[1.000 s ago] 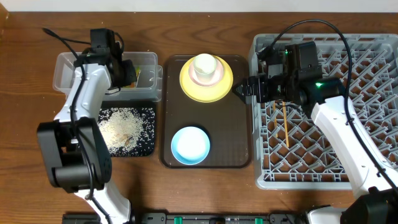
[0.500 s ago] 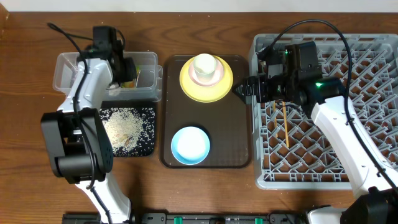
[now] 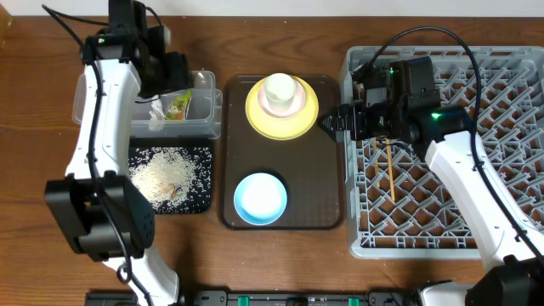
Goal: Sort waste into correct bins and load items into the dishwasher rack
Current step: 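Raise the left gripper and move it toward the stacked white cup, then lower the left gripper onto the white cup rim and grasp it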
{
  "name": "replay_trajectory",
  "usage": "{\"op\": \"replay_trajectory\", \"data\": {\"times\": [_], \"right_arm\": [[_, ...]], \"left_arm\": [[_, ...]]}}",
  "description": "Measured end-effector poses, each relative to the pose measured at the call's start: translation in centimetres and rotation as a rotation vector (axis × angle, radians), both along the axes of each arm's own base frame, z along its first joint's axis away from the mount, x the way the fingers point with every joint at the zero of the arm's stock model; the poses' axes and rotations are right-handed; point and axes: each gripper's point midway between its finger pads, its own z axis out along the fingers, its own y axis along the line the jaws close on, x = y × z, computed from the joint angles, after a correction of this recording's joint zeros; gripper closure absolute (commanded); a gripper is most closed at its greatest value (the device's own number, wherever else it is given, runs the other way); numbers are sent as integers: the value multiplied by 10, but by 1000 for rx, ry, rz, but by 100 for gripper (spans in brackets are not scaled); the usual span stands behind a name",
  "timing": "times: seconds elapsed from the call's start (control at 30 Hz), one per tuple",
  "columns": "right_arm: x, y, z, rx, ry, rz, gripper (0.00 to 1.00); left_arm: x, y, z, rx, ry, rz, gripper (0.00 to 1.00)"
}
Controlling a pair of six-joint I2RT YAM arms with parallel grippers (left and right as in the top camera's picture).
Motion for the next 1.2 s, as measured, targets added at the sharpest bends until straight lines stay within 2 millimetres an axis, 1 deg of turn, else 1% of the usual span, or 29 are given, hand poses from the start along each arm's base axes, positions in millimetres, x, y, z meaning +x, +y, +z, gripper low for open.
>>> {"op": "replay_trajectory", "data": {"times": [0.07,0.13,0.17,0.23,0.33,0.4,0.53,0.63,0.67,0.8,0.97,1.2], "right_arm": [[0,0,0,0,0,0,1],[0,0,0,0,0,0,1],[0,0,0,0,0,0,1],[0,0,0,0,0,0,1],[0,0,0,0,0,0,1],[0,0,0,0,0,0,1],[0,0,0,0,0,0,1],[0,0,0,0,0,0,1],[0,0,0,0,0,0,1],[0,0,0,0,0,0,1],[0,0,0,0,0,0,1],[0,0,0,0,0,0,1]], "left_arm": [[-2,-24,9,-108,-1,-23,33],[-4,-45,14,-181,3,-43,44],[-4,-54,16,-201,2,-56,47],[-4,-78,20,-229,-7,-96,51],[-8,-107,19,-223,1,-121,53],[-10,-123,16,-183,0,-126,53],[-9,-148,14,-78,-47,-134,53],[-8,-158,12,2,-83,-127,53],[-7,-160,12,29,-95,-123,55],[-2,-159,6,97,-113,-81,60],[5,-151,-14,136,-80,-20,60],[20,-154,-45,148,-59,-1,61]]}}
